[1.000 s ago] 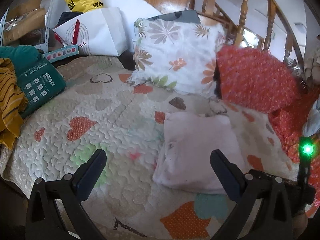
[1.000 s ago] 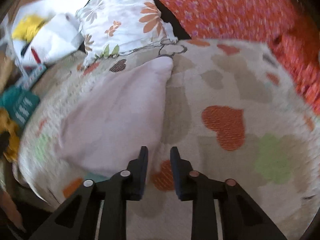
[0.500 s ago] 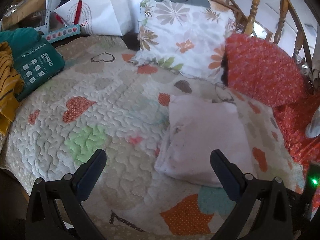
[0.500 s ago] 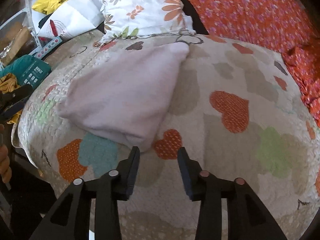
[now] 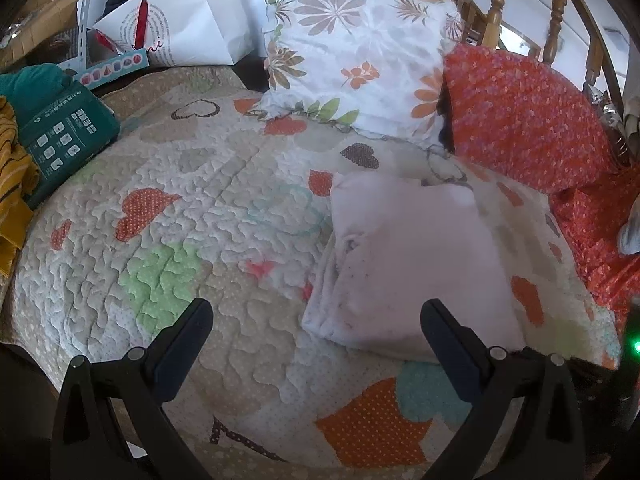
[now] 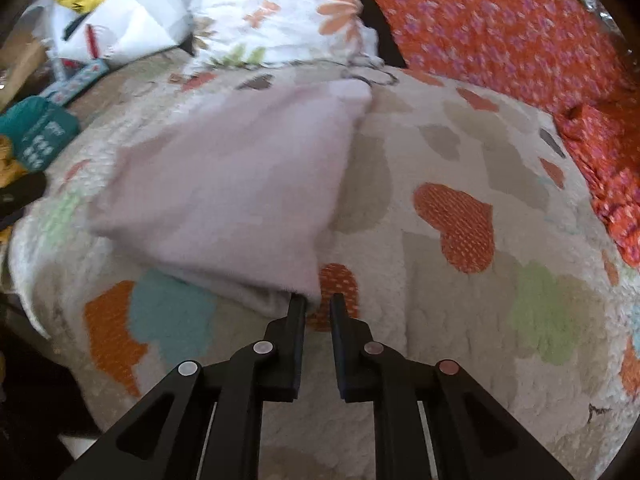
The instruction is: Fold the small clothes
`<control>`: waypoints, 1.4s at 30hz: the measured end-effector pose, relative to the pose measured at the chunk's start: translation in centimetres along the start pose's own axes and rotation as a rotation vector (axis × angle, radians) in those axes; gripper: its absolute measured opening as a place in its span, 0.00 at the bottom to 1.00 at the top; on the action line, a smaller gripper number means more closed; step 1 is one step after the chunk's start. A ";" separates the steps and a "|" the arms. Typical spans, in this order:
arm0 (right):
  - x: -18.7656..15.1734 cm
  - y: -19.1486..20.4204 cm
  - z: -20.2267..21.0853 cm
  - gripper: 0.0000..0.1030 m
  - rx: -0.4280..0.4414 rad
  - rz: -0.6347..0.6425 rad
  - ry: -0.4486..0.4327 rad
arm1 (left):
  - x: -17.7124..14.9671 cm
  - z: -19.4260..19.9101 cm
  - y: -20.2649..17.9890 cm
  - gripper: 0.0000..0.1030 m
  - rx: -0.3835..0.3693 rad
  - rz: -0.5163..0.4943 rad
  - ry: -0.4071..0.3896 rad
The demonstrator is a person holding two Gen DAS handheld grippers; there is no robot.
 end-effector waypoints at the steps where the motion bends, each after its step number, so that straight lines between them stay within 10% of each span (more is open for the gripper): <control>1: 0.2 0.1 0.5 0.14 0.027 0.002 0.002 | 0.0 0.0 0.0 1.00 0.004 -0.004 0.001; 7: 3.0 -1.3 4.1 0.22 0.060 -0.102 -0.151 | -0.2 -0.4 0.2 1.00 0.019 0.000 0.013; 14: 1.6 -0.1 -2.7 0.36 0.064 -0.086 0.110 | -0.5 -0.9 -0.3 1.00 0.029 -0.020 0.030; 23: 1.6 -2.4 0.4 0.53 0.018 -0.168 -0.007 | -1.6 -1.3 -1.6 1.00 0.047 -0.060 0.060; 35: -1.6 -4.0 0.0 0.60 -0.062 -0.247 0.045 | -9.2 -4.5 -6.5 1.00 -0.028 -0.185 0.339; 42: -4.1 -4.1 1.2 0.64 -0.116 -0.253 0.005 | -9.5 -4.5 -6.3 1.00 -0.029 -0.162 0.332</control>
Point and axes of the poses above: each gripper's, at about its wrist camera, not at the fingertips, and z roughly against the way its jaws point, y to its left, x to its top, the point moved 3 cm from there along -z, roughly the way its jaws point, and after that the axes turned 12 degrees about -z, right-handed, at the moved point
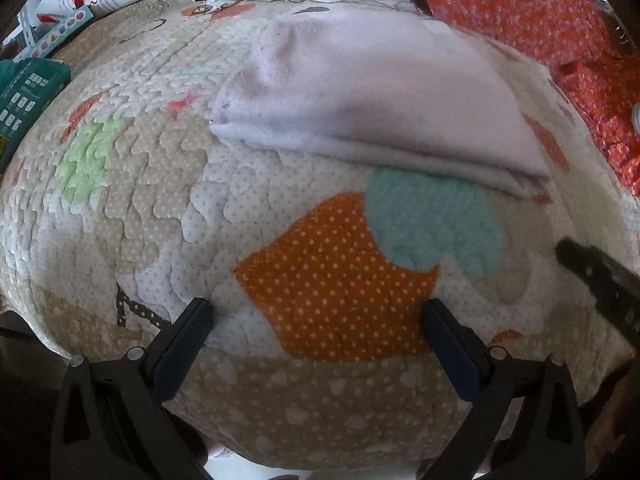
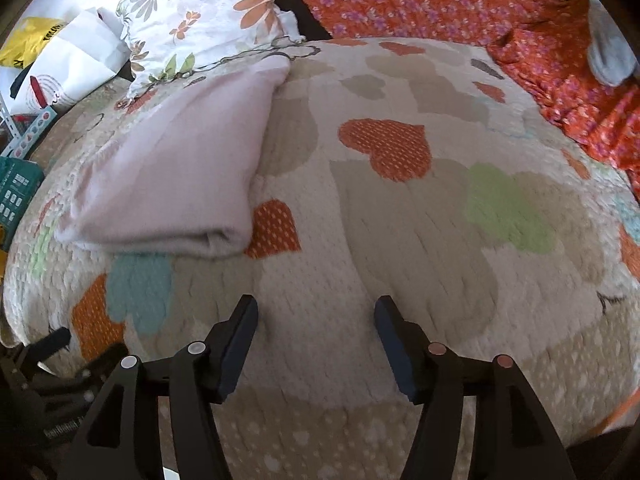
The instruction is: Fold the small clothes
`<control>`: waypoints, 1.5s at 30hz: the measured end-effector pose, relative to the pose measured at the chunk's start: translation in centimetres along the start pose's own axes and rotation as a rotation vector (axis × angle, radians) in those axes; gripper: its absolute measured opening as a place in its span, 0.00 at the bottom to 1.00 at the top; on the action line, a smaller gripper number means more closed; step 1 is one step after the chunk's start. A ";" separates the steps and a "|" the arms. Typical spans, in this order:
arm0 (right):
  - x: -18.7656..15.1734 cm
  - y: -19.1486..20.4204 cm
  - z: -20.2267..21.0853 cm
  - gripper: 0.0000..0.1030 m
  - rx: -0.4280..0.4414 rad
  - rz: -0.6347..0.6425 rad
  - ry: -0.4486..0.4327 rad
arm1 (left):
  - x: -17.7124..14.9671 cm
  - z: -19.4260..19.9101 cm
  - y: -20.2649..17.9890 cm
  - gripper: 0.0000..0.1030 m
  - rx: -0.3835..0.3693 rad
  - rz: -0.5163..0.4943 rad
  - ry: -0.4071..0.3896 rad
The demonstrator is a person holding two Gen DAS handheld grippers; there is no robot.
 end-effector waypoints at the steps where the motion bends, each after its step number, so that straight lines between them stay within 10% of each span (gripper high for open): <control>1: -0.3 -0.1 0.2 0.65 -0.006 0.002 -0.006 | 0.0 0.0 0.0 1.00 -0.002 0.003 -0.002; 27: -0.8 0.3 -0.2 0.78 -0.030 0.043 -0.017 | -0.1 0.3 -0.2 1.00 -0.008 0.016 0.016; 38: 0.1 -0.5 1.2 0.78 -0.012 -0.035 -0.073 | 0.8 4.7 -1.6 1.00 0.079 -0.071 -0.193; 45: 0.4 -0.8 1.5 0.78 -0.035 -0.038 -0.095 | 1.1 4.7 -1.5 1.00 0.061 -0.069 -0.184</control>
Point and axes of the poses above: each gripper's, at about its wrist camera, not at the fingertips, and z roughly against the way its jaws point, y to its left, x to its top, the point moved 3 cm from there along -z, roughly the way its jaws point, and after that the axes turned 12 degrees about -z, right-handed, at the moved point
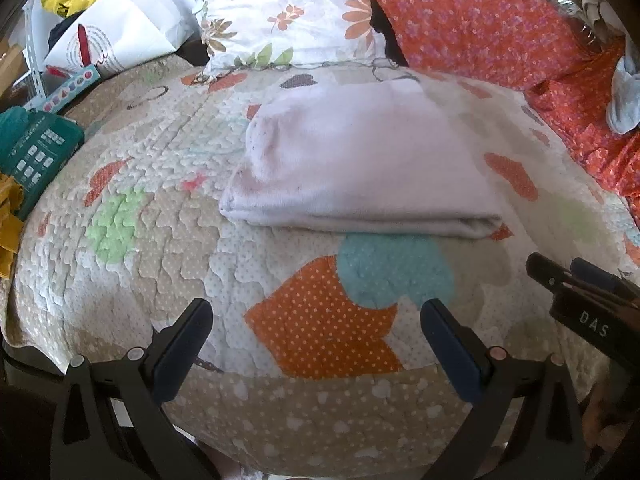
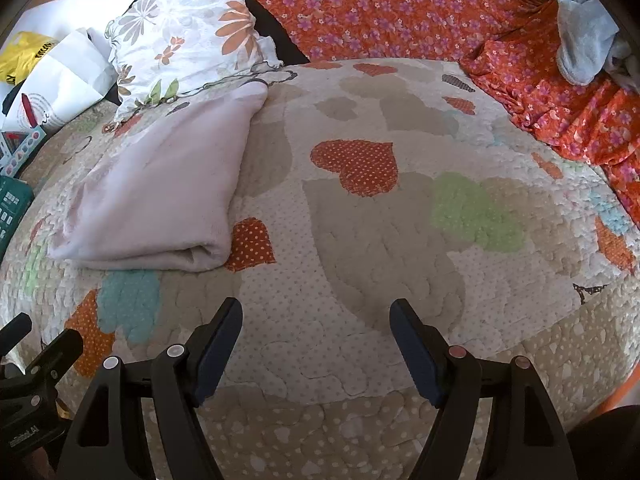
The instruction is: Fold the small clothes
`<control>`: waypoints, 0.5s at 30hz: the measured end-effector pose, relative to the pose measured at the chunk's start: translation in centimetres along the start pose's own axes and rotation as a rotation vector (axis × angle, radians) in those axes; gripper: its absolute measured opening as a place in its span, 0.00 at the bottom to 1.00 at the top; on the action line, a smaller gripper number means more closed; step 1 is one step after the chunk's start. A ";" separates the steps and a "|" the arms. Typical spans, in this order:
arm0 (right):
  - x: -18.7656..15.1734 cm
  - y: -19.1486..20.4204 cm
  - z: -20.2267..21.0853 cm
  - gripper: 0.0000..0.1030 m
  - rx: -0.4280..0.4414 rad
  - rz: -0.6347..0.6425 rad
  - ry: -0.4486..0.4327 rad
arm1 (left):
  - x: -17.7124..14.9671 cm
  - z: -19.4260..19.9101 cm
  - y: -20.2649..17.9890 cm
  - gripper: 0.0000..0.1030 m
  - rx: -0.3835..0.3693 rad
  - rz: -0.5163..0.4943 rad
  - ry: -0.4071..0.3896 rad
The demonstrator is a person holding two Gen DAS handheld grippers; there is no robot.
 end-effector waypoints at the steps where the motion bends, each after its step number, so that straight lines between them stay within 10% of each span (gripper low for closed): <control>1: 0.0 0.1 0.0 0.78 -0.002 0.005 -0.001 | 0.0 -0.1 0.0 1.00 -0.005 0.005 0.007; 15: -0.3 0.4 -0.2 0.78 -0.007 0.042 0.006 | -0.5 -1.2 0.6 1.00 -0.028 0.039 0.063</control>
Point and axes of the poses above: each gripper's, at about its wrist camera, not at the fingertips, and z roughly against the way its jaws point, y to its left, x to its top, the point moved 3 cm from there along -z, roughly the way its jaws point, and after that the axes turned 12 degrees about -z, right-handed, at the moved point
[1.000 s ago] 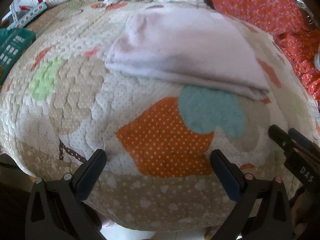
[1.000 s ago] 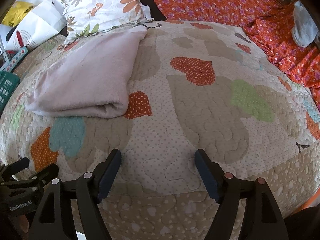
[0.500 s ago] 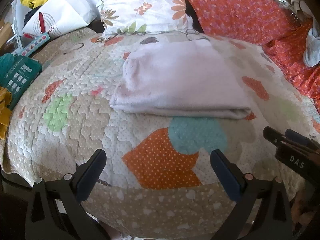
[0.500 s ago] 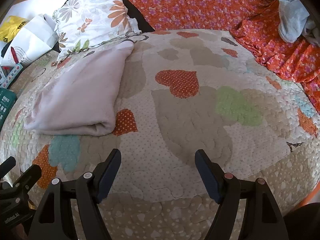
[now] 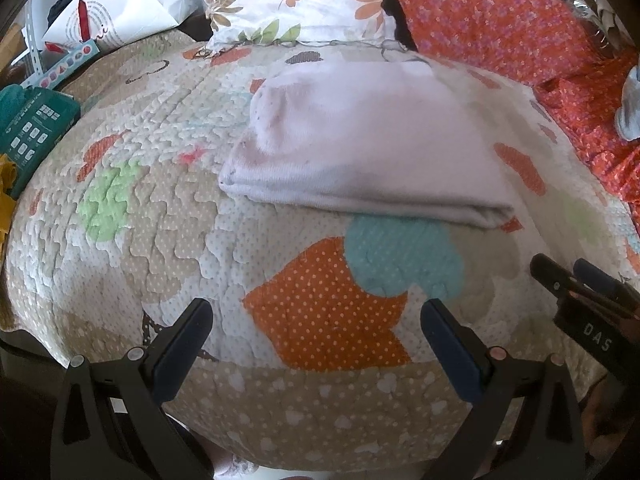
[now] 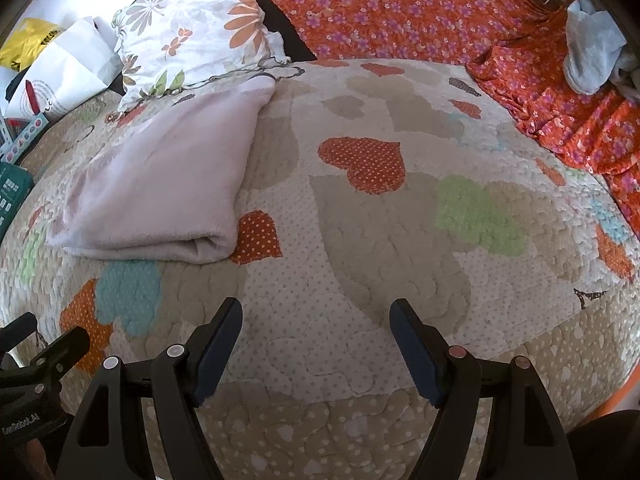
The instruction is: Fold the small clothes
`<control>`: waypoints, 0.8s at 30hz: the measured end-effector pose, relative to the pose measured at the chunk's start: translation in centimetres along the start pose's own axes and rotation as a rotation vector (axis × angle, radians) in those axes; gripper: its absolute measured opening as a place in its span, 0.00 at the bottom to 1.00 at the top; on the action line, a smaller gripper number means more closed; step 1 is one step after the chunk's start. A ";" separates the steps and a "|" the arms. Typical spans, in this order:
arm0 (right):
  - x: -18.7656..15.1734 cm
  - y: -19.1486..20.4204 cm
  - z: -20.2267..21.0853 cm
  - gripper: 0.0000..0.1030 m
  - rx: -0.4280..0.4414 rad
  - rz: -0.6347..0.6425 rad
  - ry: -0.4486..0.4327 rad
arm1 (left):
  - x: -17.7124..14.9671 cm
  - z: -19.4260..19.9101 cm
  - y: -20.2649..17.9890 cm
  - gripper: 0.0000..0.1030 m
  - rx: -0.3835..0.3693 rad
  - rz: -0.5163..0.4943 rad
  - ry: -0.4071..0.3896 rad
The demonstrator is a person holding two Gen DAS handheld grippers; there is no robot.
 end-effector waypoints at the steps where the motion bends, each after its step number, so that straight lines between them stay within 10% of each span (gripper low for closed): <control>1: 0.0 0.1 0.0 0.78 0.001 0.004 0.000 | 0.0 -0.1 0.0 1.00 -0.002 0.003 0.003; 24: -0.6 0.9 -0.3 0.78 -0.005 0.054 -0.002 | -0.4 -1.2 0.6 1.00 -0.031 0.032 0.052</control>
Point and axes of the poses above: each gripper's, at about its wrist camera, not at the fingertips, and z roughly against the way its jaws point, y to its left, x to its top, the point moved 3 cm from there along -z, roughly the way its jaws point, and after that the axes turned 12 degrees about -z, right-handed, at the moved point
